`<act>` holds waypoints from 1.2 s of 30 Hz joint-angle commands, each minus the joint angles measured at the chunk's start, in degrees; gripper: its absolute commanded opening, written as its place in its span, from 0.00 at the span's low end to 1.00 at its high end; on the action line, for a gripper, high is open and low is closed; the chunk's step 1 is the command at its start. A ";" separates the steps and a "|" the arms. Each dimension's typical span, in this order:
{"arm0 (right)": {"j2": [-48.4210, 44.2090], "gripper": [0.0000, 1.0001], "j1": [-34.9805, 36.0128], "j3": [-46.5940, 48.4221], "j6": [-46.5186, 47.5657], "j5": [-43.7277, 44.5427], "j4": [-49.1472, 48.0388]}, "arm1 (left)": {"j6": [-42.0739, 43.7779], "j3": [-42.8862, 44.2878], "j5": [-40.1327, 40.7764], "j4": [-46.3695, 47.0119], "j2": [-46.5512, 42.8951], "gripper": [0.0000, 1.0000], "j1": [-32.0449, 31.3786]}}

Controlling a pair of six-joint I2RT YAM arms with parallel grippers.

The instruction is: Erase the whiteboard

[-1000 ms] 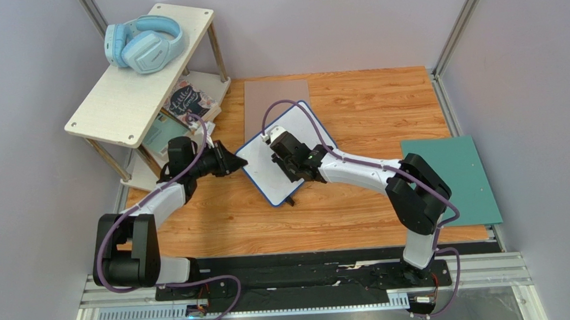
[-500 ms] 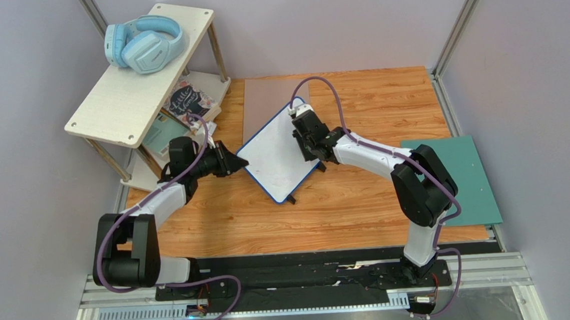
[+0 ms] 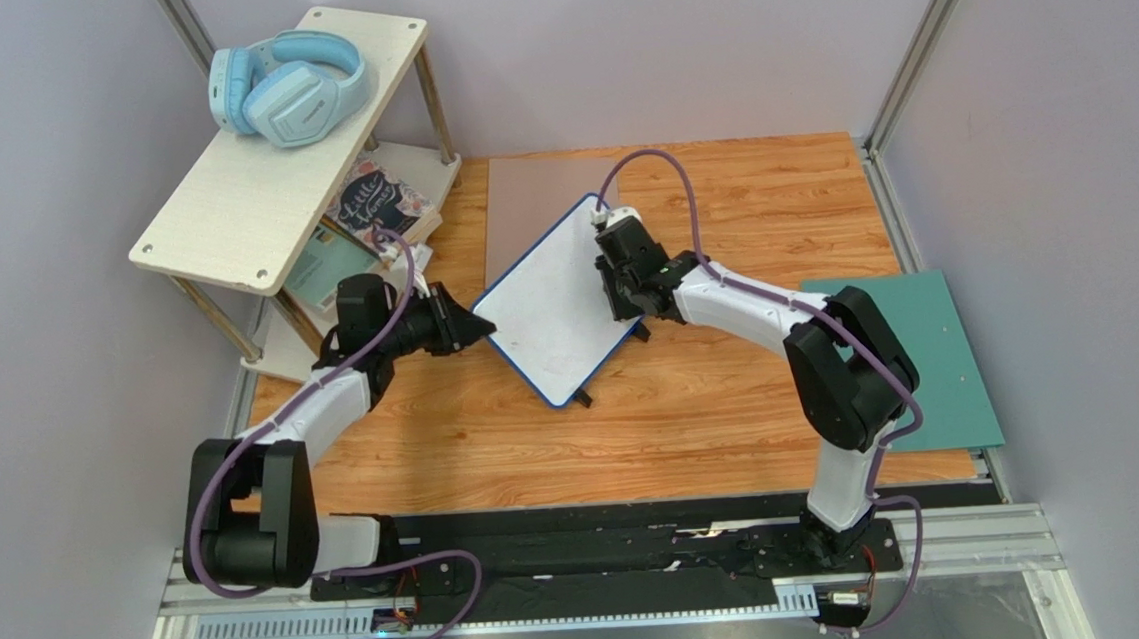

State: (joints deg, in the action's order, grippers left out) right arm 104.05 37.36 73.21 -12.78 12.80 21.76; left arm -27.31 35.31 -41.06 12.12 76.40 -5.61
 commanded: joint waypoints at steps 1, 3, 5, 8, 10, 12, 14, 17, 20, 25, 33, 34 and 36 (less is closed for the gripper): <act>-2.18 0.00 -4.13 0.71 -2.52 -0.40 -1.90 | 3.23 -0.42 4.14 -4.12 -3.36 0.00 0.07; -3.93 0.00 -4.67 0.88 -2.34 0.03 -1.98 | 3.32 -0.33 4.23 -5.35 -3.98 0.00 0.07; -5.17 0.00 -5.28 0.62 -2.08 1.17 -1.55 | 3.40 -0.33 4.32 -6.31 -4.68 0.00 0.07; -7.36 0.00 -6.25 -0.17 -1.90 2.67 -0.15 | 3.40 -0.42 4.15 -7.46 -5.82 0.00 0.07; -8.07 0.00 -6.95 -0.96 -2.08 3.55 1.44 | 3.40 -0.42 4.06 -8.07 -6.70 0.00 -0.02; -8.51 0.00 -7.30 -2.01 -2.95 5.48 3.99 | 3.58 -0.51 3.97 -8.78 -7.23 0.00 0.07; -9.30 0.00 -7.83 -4.47 -4.35 6.88 6.09 | 3.58 -0.33 3.97 -9.57 -7.32 0.00 0.07; -10.79 0.00 -10.90 -8.77 -10.33 3.58 8.03 | 3.49 -0.33 3.97 -10.01 -7.49 0.00 0.07; -11.06 0.01 -14.07 -11.50 -12.54 0.40 8.74 | 3.67 -0.24 4.23 -10.80 -7.58 0.00 0.07; -7.72 0.30 -14.78 -10.81 -11.75 -1.54 10.94 | 3.23 -0.42 4.23 -11.06 -8.02 0.11 0.07; -9.74 0.77 -14.69 -13.00 -11.75 -5.85 7.95 | 4.11 -1.03 8.88 -14.49 -14.78 0.43 0.07; -10.09 0.79 -14.69 -13.00 -11.66 -5.77 8.04 | 4.19 -0.77 9.15 -15.28 -15.14 0.44 0.07; -10.53 0.81 -14.69 -13.27 -11.48 -5.59 7.69 | 4.37 -0.51 9.51 -15.98 -15.40 0.47 0.07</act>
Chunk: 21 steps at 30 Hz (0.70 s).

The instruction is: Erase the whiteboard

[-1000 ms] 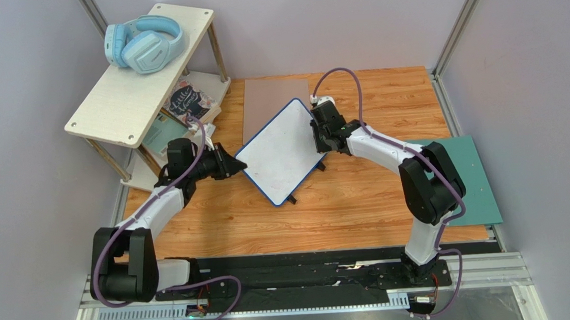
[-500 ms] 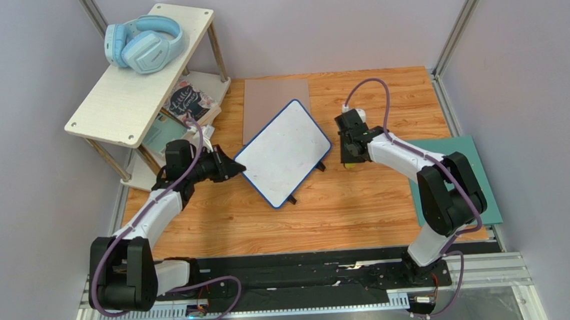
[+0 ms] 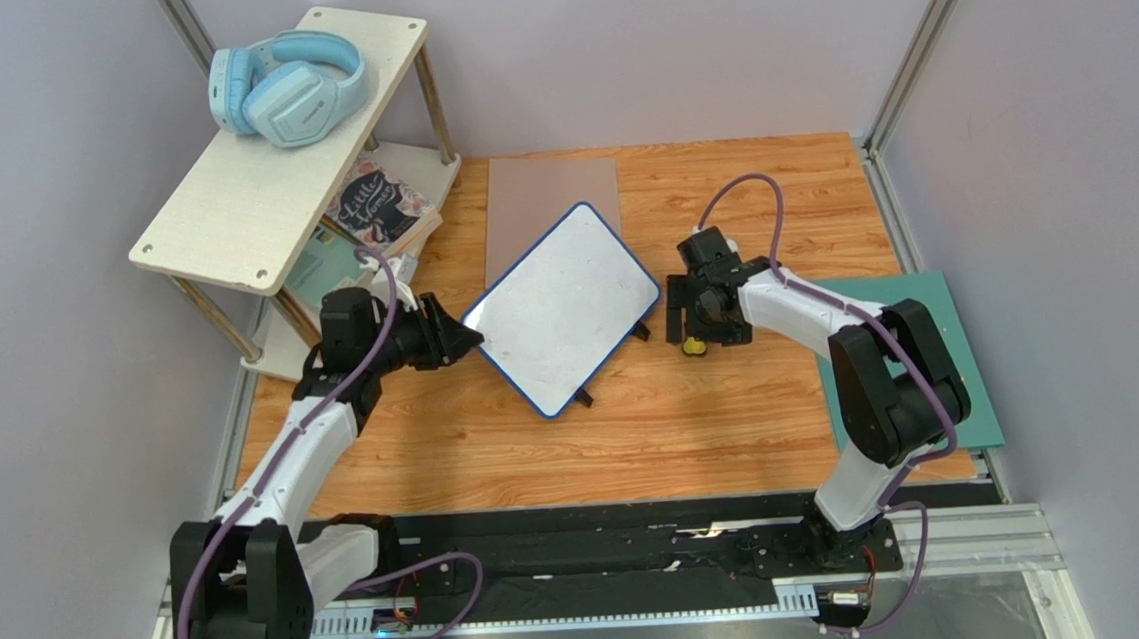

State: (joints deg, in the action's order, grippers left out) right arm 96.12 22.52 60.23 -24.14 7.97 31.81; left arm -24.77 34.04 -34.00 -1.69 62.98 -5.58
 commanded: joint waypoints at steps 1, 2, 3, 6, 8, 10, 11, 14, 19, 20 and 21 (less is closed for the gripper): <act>-3.30 0.82 0.07 -0.46 -0.03 -0.76 -2.80 | 1.92 1.02 2.53 -2.96 -2.07 0.48 0.05; -3.65 0.82 0.06 -0.64 0.06 -1.19 -3.24 | 1.92 1.11 2.45 -3.05 -2.25 0.50 0.05; -4.09 0.82 0.33 -0.81 0.76 -1.63 -3.77 | 1.75 1.11 2.45 -3.23 -2.68 0.51 0.05; -5.94 0.77 0.68 -0.99 1.81 -2.51 -5.79 | 1.40 1.38 3.23 -4.37 -4.87 0.57 0.05; -6.64 0.57 1.03 -0.64 2.17 -2.96 -7.29 | 1.57 1.90 3.59 -5.94 -6.02 0.61 0.05; -6.29 0.29 1.64 -0.03 2.08 -3.31 -8.43 | 1.66 3.22 3.85 -8.57 -7.34 0.61 0.05; -5.42 0.24 1.65 1.46 2.17 -3.40 -8.43 | 1.66 3.66 4.20 -9.55 -7.78 0.61 0.05; 0.11 0.08 1.65 5.76 3.22 -4.10 -7.03 | 1.13 5.07 4.73 -12.80 -9.80 0.62 0.05; 8.37 0.01 2.17 9.91 4.45 -4.98 -7.38 | 0.60 6.91 5.08 -17.28 -14.11 0.63 0.05; 9.43 0.01 2.35 10.61 4.71 -5.15 -7.47 | 0.52 7.18 5.00 -17.99 -14.64 0.63 0.05; 10.22 0.01 2.44 11.74 4.80 -5.42 -7.55 | 0.52 7.53 4.91 -18.69 -15.95 0.63 0.05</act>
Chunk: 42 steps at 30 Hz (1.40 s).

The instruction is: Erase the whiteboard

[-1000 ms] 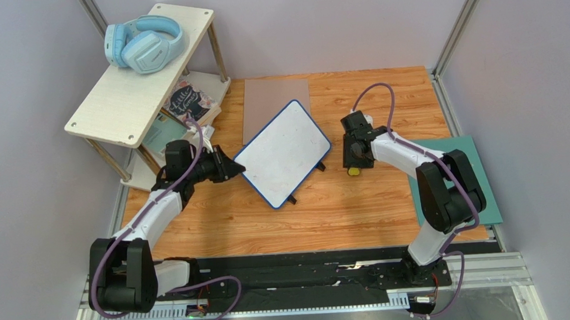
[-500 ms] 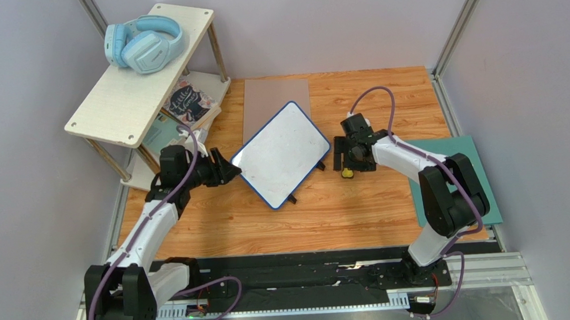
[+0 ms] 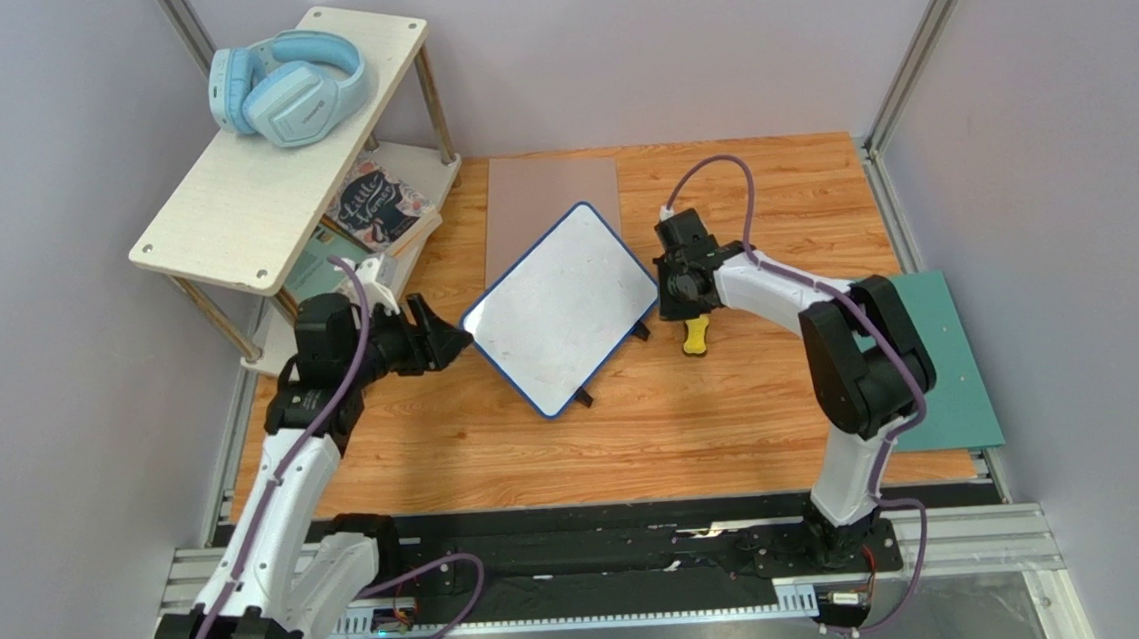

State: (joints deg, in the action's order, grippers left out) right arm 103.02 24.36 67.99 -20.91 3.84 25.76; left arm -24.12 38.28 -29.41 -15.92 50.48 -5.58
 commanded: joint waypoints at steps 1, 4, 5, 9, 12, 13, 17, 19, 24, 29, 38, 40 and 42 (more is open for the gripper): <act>4.98 0.00 0.69 4.61 1.66 -1.37 -1.33 | -0.14 3.81 0.40 -5.86 -4.15 0.64 0.05; 6.31 0.00 1.04 5.23 1.83 -2.51 -2.37 | -0.23 4.43 0.76 -8.23 -7.05 0.67 0.05; 6.23 0.00 1.04 4.97 1.92 -3.47 -2.81 | -0.40 4.52 0.93 -8.77 -7.76 0.82 0.05; 3.77 0.00 3.23 2.51 2.18 -6.29 -4.22 | -0.32 4.61 1.28 -10.79 -10.39 0.96 0.05; 1.93 0.00 5.25 0.04 2.54 -6.39 -5.02 | -0.05 4.87 1.46 -11.94 -11.27 0.96 0.05; 1.66 0.00 5.61 -0.39 2.54 -6.38 -4.49 | -0.05 5.13 1.55 -12.46 -11.28 0.97 0.05; -0.27 0.00 7.89 -3.11 2.10 -6.82 -3.26 | 0.39 6.36 1.90 -13.69 -11.63 0.97 0.05; -2.38 0.00 9.73 -3.91 2.01 -6.21 -2.56 | 0.56 6.98 2.07 -14.13 -11.63 0.97 0.05; -6.08 0.00 15.00 -4.88 1.75 -5.25 -1.59 | 0.83 7.42 2.43 -14.49 -11.28 0.99 0.05; -10.37 0.00 17.91 -6.28 0.70 -4.01 1.13 | 1.36 7.51 1.99 -14.84 -11.01 0.99 0.05; -29.08 0.36 18.00 -10.06 -1.24 4.51 10.54 | 2.06 9.70 2.78 -17.65 -8.47 0.99 0.05; -36.73 0.52 18.00 -10.50 -0.98 6.70 11.50 | 2.49 9.44 0.94 -16.51 -8.90 0.99 0.05; -43.57 0.66 18.00 -11.29 -0.81 9.33 12.56 | 2.50 9.18 -1.53 -14.93 -10.05 0.99 0.05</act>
State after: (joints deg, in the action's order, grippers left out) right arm 70.61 42.39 57.32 -21.54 6.87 35.70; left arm -22.79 45.47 -27.51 -32.51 42.00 -5.58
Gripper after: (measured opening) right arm 0.539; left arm 0.992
